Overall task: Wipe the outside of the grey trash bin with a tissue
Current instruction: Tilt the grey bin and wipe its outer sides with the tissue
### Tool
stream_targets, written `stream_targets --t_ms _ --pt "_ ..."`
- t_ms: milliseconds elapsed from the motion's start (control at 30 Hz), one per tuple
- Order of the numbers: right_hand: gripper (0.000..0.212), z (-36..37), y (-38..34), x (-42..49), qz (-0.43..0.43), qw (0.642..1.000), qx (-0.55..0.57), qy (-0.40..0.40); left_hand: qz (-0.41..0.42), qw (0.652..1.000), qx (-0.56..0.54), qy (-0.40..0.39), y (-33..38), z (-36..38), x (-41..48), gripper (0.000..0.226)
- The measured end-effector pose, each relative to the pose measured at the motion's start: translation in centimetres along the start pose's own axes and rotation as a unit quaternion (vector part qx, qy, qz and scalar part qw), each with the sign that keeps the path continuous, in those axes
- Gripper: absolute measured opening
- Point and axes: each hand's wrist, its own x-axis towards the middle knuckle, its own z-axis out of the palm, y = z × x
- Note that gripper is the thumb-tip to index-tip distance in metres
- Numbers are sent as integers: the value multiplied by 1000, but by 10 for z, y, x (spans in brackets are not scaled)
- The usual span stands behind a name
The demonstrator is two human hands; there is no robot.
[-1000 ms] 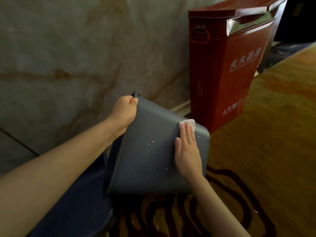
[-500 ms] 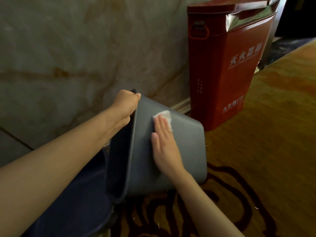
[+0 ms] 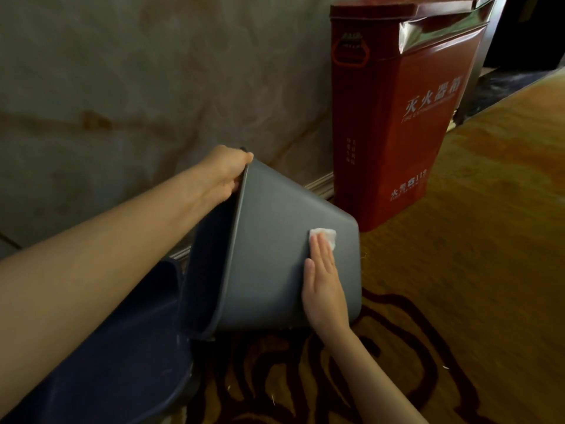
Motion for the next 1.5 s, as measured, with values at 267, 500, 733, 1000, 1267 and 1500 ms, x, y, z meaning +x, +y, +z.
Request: stream_targets --t_ms 267,500,733,1000,1267,1500 --pt "47 -21 31 24 117 991 64 6 -28 979 72 -191 -31 3 -52 29" --pt "48 -23 24 30 175 978 111 -2 20 983 89 -160 -50 -3 -62 34" --pt "43 -13 -38 42 -26 987 158 -32 21 981 103 -165 -45 -9 -57 33" --pt "41 -7 -65 34 -161 974 138 -82 5 980 79 -180 -50 -16 -51 26" --pt "42 19 -11 -16 -127 992 16 -9 21 982 108 -151 -53 -24 -39 35" --pt "46 -10 47 8 103 993 17 52 65 979 137 -135 -47 -9 -36 38"
